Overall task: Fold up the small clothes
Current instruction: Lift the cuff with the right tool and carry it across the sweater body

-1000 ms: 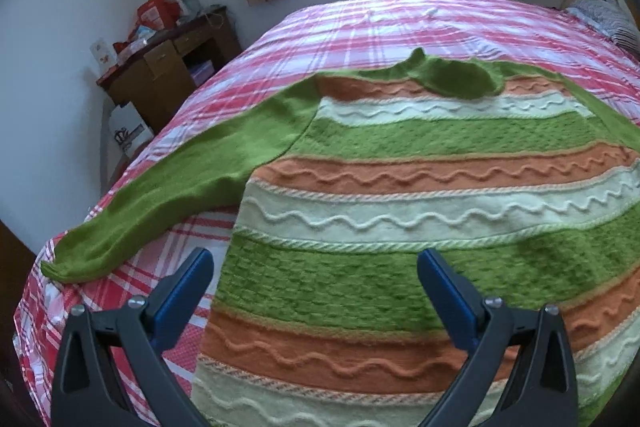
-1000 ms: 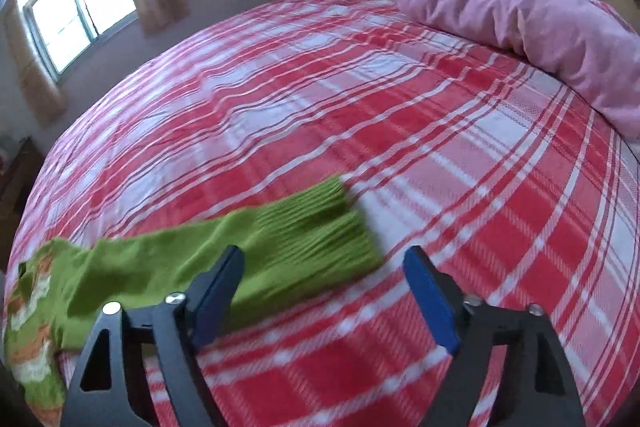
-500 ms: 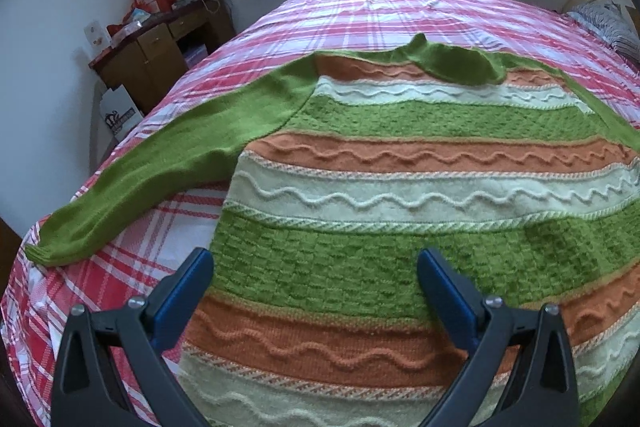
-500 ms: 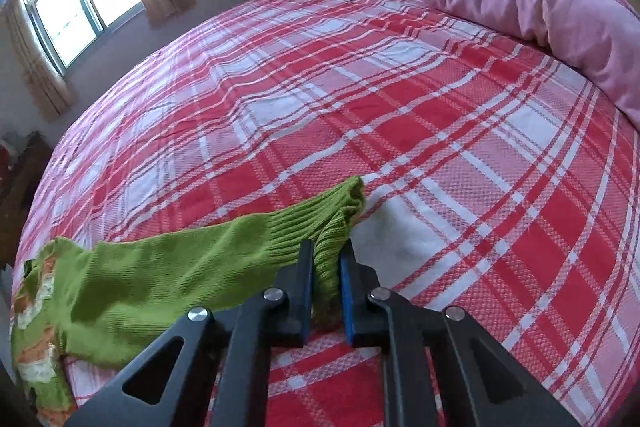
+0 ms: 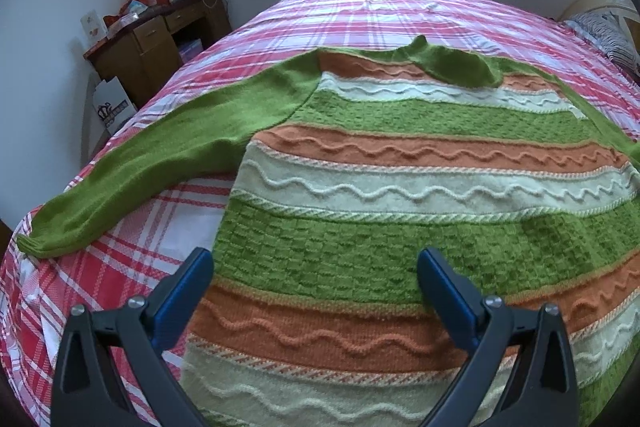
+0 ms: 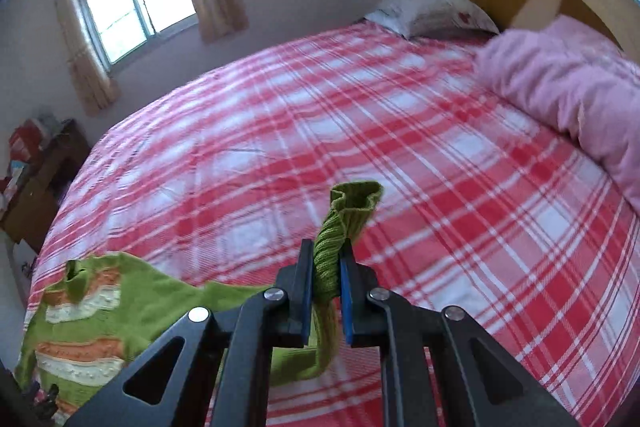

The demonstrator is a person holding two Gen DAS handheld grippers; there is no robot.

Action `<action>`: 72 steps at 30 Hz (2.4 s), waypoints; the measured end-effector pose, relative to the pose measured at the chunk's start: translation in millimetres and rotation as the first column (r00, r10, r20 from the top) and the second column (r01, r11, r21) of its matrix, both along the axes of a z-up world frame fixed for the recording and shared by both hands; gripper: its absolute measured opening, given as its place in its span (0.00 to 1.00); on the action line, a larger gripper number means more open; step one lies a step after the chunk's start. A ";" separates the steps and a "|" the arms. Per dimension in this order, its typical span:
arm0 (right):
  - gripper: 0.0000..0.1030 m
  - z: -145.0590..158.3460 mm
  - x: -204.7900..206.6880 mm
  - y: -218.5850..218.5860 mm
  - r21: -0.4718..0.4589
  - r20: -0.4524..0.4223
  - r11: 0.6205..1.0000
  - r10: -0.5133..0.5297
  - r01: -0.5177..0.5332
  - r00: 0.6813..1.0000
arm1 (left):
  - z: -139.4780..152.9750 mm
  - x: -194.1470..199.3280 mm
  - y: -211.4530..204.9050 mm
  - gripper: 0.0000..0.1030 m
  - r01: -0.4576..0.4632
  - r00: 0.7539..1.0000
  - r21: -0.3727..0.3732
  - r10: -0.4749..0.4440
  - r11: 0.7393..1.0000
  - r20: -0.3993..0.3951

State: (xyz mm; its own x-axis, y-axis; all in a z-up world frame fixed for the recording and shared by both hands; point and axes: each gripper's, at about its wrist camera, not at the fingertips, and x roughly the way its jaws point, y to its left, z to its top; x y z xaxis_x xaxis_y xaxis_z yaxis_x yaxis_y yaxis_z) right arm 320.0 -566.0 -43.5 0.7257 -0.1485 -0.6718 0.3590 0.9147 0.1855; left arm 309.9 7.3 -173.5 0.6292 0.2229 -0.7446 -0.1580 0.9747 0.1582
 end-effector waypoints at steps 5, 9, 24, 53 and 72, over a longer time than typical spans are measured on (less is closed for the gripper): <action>0.11 26.6 8.0 33.7 -0.015 0.037 0.998 0.066 -0.065 0.997 | 1.6 -2.6 3.1 1.00 0.009 1.000 -0.015 -0.009 1.000 0.002; 0.11 49.6 12.4 66.2 -0.037 0.066 0.991 0.132 -0.130 0.989 | 2.4 -5.7 7.7 1.00 0.015 1.000 -0.030 -0.015 0.999 0.004; 0.10 115.5 19.4 184.5 -0.117 0.160 0.936 0.347 -0.331 0.924 | 2.2 -16.1 28.5 1.00 0.015 1.000 -0.079 -0.015 0.997 0.007; 0.10 118.5 35.7 406.4 -0.175 0.173 0.743 0.669 -0.646 0.723 | -4.6 -20.4 58.8 1.00 -0.017 1.000 -0.135 0.018 0.991 0.007; 0.56 -95.7 58.0 485.5 0.089 -0.010 0.620 0.783 -0.780 0.621 | 12.8 -36.3 60.4 1.00 0.012 1.000 -0.052 -0.011 0.999 0.019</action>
State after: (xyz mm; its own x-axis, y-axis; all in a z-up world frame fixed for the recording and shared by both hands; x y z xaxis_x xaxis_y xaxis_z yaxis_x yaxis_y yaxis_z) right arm 378.1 -80.5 -139.2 0.5162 0.5084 -0.6893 -0.4763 0.8392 0.2624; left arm 273.6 67.7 -160.7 0.6454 0.1765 -0.7432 -0.1493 0.9833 0.1038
